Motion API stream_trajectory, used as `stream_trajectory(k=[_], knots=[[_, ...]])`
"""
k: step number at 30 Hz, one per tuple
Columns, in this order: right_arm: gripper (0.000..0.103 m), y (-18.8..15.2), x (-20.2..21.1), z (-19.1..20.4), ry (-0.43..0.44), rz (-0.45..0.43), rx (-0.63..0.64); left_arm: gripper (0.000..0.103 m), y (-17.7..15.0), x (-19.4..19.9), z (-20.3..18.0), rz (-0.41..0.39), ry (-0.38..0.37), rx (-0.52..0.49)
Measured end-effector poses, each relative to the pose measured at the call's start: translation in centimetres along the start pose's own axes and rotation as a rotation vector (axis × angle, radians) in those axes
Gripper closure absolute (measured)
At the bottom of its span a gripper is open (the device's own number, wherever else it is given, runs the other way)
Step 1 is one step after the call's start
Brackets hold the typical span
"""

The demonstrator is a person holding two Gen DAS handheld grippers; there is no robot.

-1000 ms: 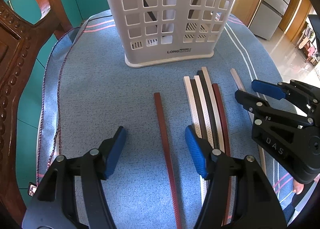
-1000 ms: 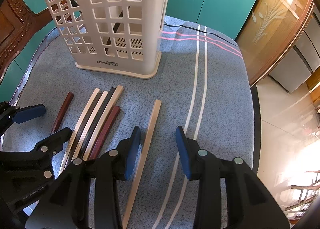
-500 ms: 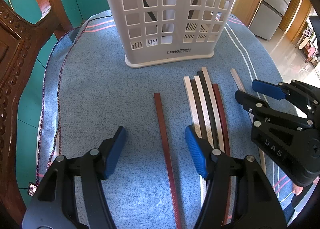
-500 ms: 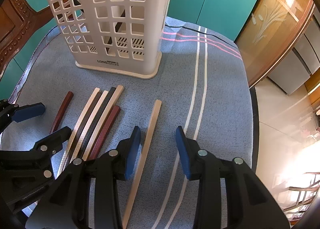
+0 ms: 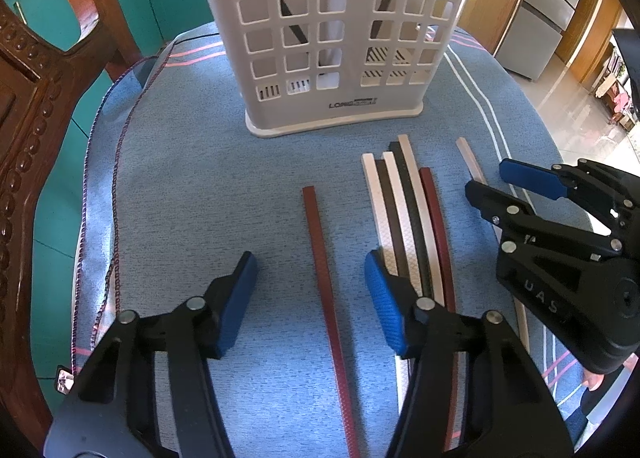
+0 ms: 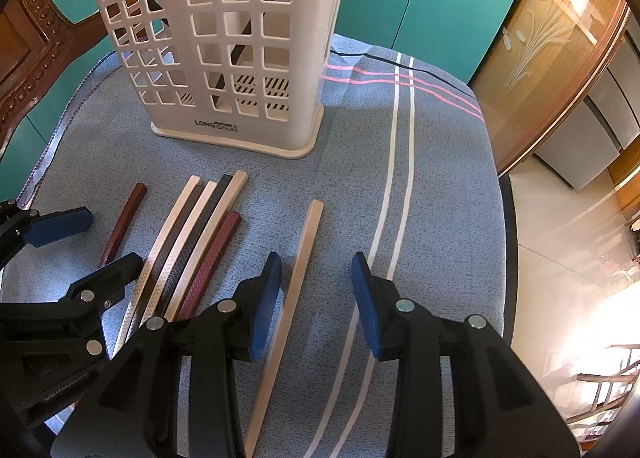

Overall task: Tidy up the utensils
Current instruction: 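Straddle a red-brown chopstick with the left fingers while the right straddles a light wooden one, then close both grippers on their chopsticks and lift them toward the holder, then lower both held chopsticks into the white holder and open both grippers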

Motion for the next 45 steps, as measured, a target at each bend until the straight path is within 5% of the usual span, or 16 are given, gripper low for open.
stream_trajectory(k=[3,8,16,22,32,39,45], knots=[[0.088,0.0,0.1,0.6,0.053,-0.007,0.005,0.053,0.1,0.0,-0.1,-0.002,-0.008,-0.005],[0.092,0.1,0.2,0.9,0.054,-0.020,-0.003,0.094,0.4,0.3,0.3,-0.011,-0.025,0.036],[0.096,1.0,2.4,-0.5,0.102,-0.081,-0.049,0.096,1.5,3.2,2.2,-0.107,-0.060,0.097],[0.096,1.4,8.7,-2.1,0.183,-0.229,-0.067,0.096,1.9,8.1,2.8,-0.212,-0.112,0.089],[0.096,2.3,21.5,-4.8,0.344,-0.532,-0.176,0.096,5.0,22.8,3.4,-0.560,-0.236,0.106],[0.096,8.7,28.3,-7.2,0.377,-0.752,-0.252,0.096,10.9,30.3,4.6,-0.783,-0.265,0.168],[0.096,12.2,26.5,-10.4,0.352,-0.791,-0.379,0.096,14.4,30.3,6.4,-0.832,-0.255,0.258]])
Point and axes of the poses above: each gripper's, at about its wrist camera, not at the fingertips, and x roughly against the way its jaws point, z to its left, y to its top, the point moved 5 cm from there along -x, roughly the way its jaws point, and after that the axes turned 4 degrees about x, right-handed, at the moved point
